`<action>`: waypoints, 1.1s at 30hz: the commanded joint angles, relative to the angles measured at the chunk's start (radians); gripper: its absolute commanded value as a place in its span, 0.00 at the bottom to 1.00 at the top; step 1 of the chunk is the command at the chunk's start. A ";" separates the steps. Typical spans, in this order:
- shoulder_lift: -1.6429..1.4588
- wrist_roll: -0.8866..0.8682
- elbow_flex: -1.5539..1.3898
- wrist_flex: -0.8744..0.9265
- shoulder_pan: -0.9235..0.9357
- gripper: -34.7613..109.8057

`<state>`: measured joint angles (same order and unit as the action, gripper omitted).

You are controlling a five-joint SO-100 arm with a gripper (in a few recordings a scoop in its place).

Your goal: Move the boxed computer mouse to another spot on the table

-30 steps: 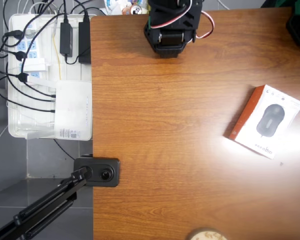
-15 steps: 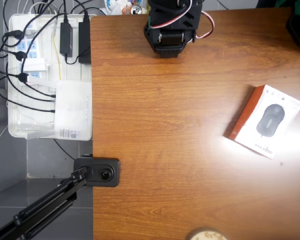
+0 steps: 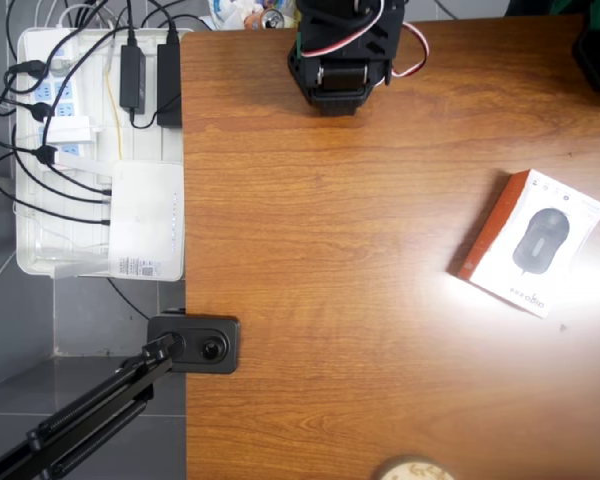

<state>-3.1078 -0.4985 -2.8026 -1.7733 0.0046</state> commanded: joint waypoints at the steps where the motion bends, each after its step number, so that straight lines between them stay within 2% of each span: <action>1: -0.002 0.160 0.002 0.052 0.040 0.30; 2: -0.002 0.170 0.002 0.175 0.049 0.24; 4: -0.002 0.127 0.048 0.495 0.051 0.24; 5: -0.002 0.123 0.126 0.724 0.041 0.24; 8: 0.046 -0.135 0.474 1.585 -0.155 0.24; 9: 0.160 -0.179 0.584 1.697 -0.270 0.24; 11: 0.469 -0.221 0.738 1.592 -0.411 0.24; 12: 0.589 -0.199 0.818 1.638 -0.442 0.24; 16: 0.919 -0.015 1.197 2.252 -0.623 0.24; 17: 0.988 0.000 1.247 2.333 -0.643 0.24; 18: 1.042 0.020 1.258 2.342 -0.664 0.25; 20: 1.106 0.067 1.221 2.286 -0.699 0.35; 23: 1.129 0.021 1.137 2.309 -0.747 0.43; 26: 1.150 -0.110 1.100 2.338 -0.801 0.65; 29: 1.247 -0.270 1.143 2.413 -0.836 0.82; 30: 1.289 -0.268 1.164 2.416 -0.845 0.91; 31: 1.330 -0.221 1.192 2.424 -0.851 0.96; 33: 1.385 -0.083 1.261 2.520 -0.854 0.96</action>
<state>-1.7671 -0.6934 -1.6414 0.6657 -0.8468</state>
